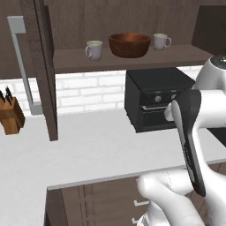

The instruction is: Gather all objects into one cabinet and sort the glasses and bowls to opposite sides.

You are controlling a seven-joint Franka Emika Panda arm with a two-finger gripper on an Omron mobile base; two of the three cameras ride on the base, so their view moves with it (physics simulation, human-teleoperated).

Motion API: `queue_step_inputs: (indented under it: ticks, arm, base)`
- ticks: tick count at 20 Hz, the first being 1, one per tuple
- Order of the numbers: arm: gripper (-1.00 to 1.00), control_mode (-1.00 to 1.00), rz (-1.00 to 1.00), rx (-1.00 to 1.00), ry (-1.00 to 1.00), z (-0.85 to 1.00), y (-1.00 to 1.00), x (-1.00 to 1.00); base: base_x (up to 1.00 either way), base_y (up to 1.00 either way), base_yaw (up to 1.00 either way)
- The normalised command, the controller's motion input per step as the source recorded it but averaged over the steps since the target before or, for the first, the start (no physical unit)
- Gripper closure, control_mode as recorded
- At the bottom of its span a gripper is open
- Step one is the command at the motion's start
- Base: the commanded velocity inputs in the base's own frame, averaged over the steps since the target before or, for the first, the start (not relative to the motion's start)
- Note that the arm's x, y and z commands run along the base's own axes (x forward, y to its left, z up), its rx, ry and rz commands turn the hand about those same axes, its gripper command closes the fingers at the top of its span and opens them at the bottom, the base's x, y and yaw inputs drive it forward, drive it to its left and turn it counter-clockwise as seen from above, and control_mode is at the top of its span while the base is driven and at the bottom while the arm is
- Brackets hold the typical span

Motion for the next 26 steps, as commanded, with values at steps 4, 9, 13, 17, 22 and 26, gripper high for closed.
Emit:
queue_step_inputs:
  ticks: [4,9,13,17,22,26]
  arm:
    - [-1.0,-1.0,0.0,0.0,0.0,0.0,0.0,-0.22]
    - [-1.0,-1.0,0.03,0.0,-0.05,0.0,0.13,-0.08]
    - [-1.0,-1.0,0.07,0.0,-0.1,0.0,0.22,-0.06]
    - [-1.0,1.0,0.07,0.0,-0.03,0.0,0.07,-0.19]
    - [-1.0,1.0,0.0,0.0,0.0,0.0,0.0,0.0]
    - [-1.0,1.0,0.0,0.0,0.0,0.0,0.0,0.0]
  base:
    - [0.0,0.0,0.0]
    - [0.0,0.0,0.0]
    - [0.0,0.0,0.0]
    - [-0.14,0.0,0.02]
    - [-0.96,-0.09,0.25]
    - [-0.92,-0.08,0.48]
